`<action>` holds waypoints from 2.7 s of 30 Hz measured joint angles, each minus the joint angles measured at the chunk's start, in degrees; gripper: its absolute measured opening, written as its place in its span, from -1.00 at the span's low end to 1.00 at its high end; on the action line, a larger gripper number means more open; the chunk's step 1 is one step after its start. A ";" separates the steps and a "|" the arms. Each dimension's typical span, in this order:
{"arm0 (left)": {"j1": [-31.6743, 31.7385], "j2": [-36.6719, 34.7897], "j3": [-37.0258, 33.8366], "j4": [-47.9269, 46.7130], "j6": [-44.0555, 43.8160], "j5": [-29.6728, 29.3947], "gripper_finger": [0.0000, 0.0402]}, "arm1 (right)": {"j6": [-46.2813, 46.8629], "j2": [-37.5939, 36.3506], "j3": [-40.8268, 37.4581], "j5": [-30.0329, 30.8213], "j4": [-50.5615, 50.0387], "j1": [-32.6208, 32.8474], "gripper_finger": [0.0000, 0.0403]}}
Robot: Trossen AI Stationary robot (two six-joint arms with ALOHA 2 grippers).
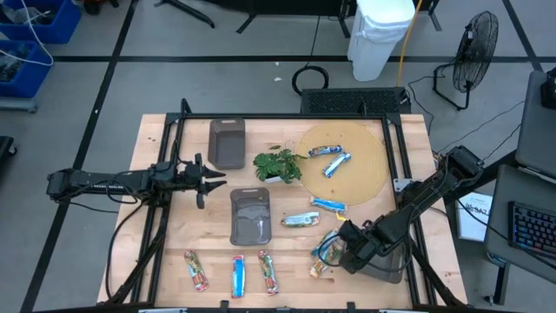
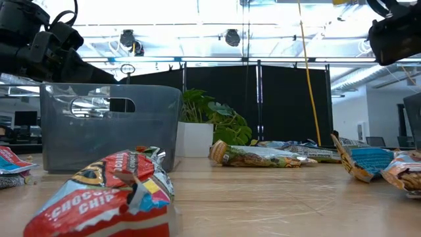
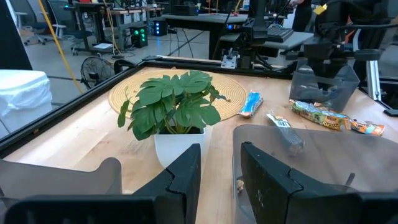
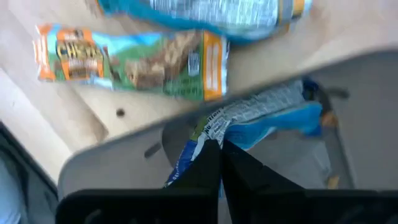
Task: Pick and place Granola Bars by type
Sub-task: Put the bottom right blue granola bar into the bottom right black bin, then put the bottom blue granola bar into the bottom right black bin
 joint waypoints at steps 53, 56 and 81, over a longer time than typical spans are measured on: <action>0.00 0.00 0.00 -0.28 -0.09 -0.02 -0.41 | -34.12 -41.88 -14.02 88.87 -16.69 -13.22 -0.24; 0.01 0.00 0.00 -0.50 -0.24 -0.02 -0.41 | -29.02 -44.05 -16.87 86.75 -16.91 -18.22 -0.24; 0.01 0.00 0.01 -1.37 0.03 -0.02 -0.41 | -80.99 -59.59 -39.21 33.22 50.89 -33.31 -0.24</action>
